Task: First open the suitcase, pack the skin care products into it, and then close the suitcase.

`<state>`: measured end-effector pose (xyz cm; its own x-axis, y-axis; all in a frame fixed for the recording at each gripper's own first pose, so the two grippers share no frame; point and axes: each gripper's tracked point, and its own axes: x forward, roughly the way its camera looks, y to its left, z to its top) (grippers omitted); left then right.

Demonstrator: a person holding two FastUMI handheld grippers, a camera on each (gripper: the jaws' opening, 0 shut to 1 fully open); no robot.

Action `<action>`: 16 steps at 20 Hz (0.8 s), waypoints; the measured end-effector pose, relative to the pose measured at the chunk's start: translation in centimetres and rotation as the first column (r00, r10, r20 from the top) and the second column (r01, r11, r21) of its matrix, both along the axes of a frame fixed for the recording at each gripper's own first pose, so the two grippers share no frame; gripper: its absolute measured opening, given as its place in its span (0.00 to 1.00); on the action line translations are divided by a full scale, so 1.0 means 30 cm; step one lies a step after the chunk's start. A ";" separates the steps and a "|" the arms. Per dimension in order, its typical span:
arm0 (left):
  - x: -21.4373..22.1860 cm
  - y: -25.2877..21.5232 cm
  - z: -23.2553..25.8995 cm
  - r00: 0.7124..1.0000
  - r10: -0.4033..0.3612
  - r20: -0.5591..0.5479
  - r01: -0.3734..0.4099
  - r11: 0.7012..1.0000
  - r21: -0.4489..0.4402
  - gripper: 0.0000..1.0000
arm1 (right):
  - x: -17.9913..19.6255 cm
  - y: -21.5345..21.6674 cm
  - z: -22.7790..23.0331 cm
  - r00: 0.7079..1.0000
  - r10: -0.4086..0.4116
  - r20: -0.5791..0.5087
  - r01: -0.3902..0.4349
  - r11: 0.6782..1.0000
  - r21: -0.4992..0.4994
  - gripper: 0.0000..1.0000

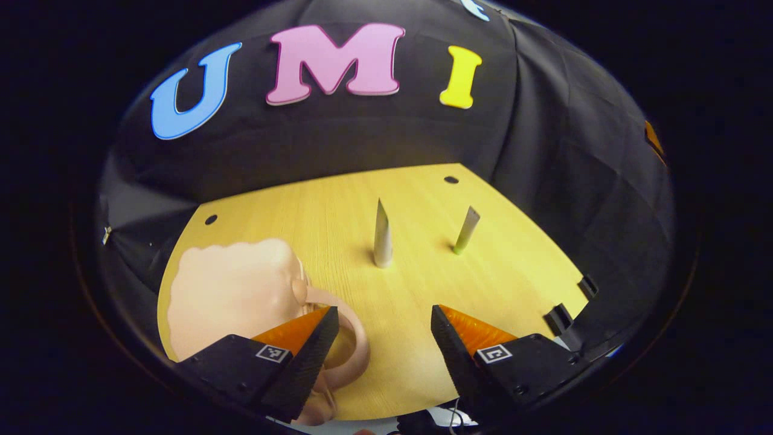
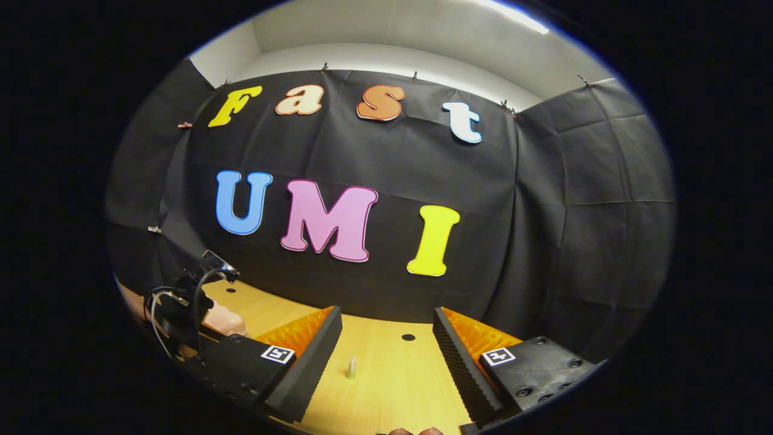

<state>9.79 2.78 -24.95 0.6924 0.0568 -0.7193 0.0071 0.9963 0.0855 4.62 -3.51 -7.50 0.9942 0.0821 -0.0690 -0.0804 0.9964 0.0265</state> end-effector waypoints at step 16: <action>0.070 0.122 -0.092 0.932 0.279 -0.233 -0.286 0.958 0.002 0.18 | 0.249 -0.267 -0.235 0.992 0.049 -0.119 -0.036 0.993 0.114 0.96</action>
<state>11.90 6.44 -27.70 0.4680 0.2009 -0.8606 -0.2594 0.9621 0.0836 12.09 -11.52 -14.56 0.9745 0.1382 -0.1766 -0.1122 0.9824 0.1494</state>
